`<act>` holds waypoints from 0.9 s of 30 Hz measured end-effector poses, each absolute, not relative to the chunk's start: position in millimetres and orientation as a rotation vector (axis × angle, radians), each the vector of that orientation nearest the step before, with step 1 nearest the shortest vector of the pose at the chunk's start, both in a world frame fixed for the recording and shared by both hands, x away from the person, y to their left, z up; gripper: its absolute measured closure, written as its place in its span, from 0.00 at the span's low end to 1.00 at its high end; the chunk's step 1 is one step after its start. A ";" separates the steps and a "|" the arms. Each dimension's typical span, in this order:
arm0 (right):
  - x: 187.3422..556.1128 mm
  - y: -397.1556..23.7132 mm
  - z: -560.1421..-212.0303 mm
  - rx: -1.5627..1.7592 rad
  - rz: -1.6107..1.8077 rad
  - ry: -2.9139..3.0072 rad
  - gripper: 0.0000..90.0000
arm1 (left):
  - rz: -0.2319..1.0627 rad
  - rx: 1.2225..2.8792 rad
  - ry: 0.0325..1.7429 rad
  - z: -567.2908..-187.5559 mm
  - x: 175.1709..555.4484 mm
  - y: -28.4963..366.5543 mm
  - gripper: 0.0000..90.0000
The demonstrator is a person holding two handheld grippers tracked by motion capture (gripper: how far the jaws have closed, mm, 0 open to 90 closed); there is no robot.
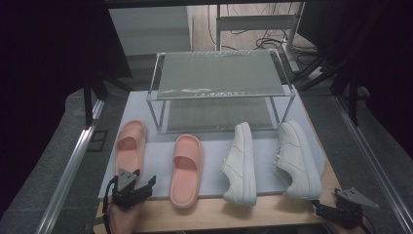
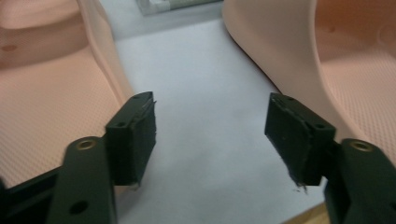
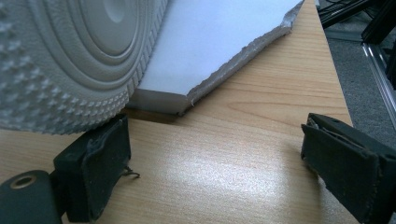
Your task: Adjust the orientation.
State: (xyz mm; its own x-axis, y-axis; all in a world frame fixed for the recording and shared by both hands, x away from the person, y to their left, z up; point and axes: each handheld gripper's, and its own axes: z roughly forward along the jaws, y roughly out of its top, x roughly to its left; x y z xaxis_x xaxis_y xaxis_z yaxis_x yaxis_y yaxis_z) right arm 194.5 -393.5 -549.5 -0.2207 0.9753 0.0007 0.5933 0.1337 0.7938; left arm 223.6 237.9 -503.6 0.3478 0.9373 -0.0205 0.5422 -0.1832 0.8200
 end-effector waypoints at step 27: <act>194.6 -393.8 -550.1 1.497 0.938 1.880 0.09 | 0.657 1.813 1.441 -486.5 277.8 268.6 0.77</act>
State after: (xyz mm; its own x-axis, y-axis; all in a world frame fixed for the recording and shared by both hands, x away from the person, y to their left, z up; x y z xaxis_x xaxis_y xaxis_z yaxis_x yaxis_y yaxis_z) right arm 194.6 -393.8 -550.1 -0.2247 0.9744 0.0017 0.5874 0.1340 0.7981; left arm 277.8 268.6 -486.5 0.2462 0.9682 -0.0432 0.6026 -0.1180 0.7893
